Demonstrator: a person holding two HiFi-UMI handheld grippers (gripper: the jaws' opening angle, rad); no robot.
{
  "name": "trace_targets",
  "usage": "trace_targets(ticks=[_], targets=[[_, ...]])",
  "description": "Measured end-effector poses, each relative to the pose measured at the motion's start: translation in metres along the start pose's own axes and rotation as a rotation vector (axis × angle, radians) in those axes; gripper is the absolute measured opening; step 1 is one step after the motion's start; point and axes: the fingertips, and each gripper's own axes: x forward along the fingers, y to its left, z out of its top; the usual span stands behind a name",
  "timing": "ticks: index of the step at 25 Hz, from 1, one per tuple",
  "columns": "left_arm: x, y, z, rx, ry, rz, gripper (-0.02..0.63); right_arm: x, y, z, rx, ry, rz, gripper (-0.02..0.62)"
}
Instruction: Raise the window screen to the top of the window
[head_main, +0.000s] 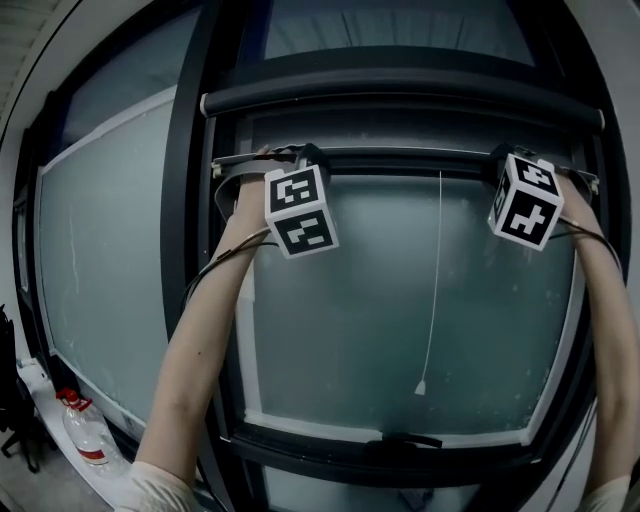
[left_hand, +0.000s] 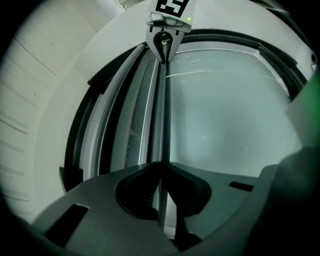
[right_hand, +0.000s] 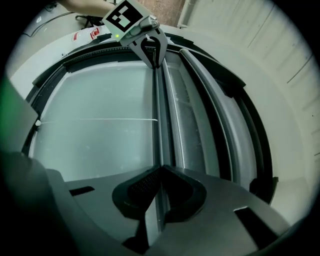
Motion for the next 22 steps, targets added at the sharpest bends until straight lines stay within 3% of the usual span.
trace_targets(ticks=[13, 22], targets=[[0.027, 0.08, 0.002, 0.059, 0.056, 0.041, 0.02, 0.014, -0.084, 0.005, -0.028, 0.038, -0.122, 0.02], [0.035, 0.095, 0.003, 0.02, 0.068, 0.057, 0.02, 0.019, -0.099, 0.005, -0.012, 0.035, -0.16, 0.02]])
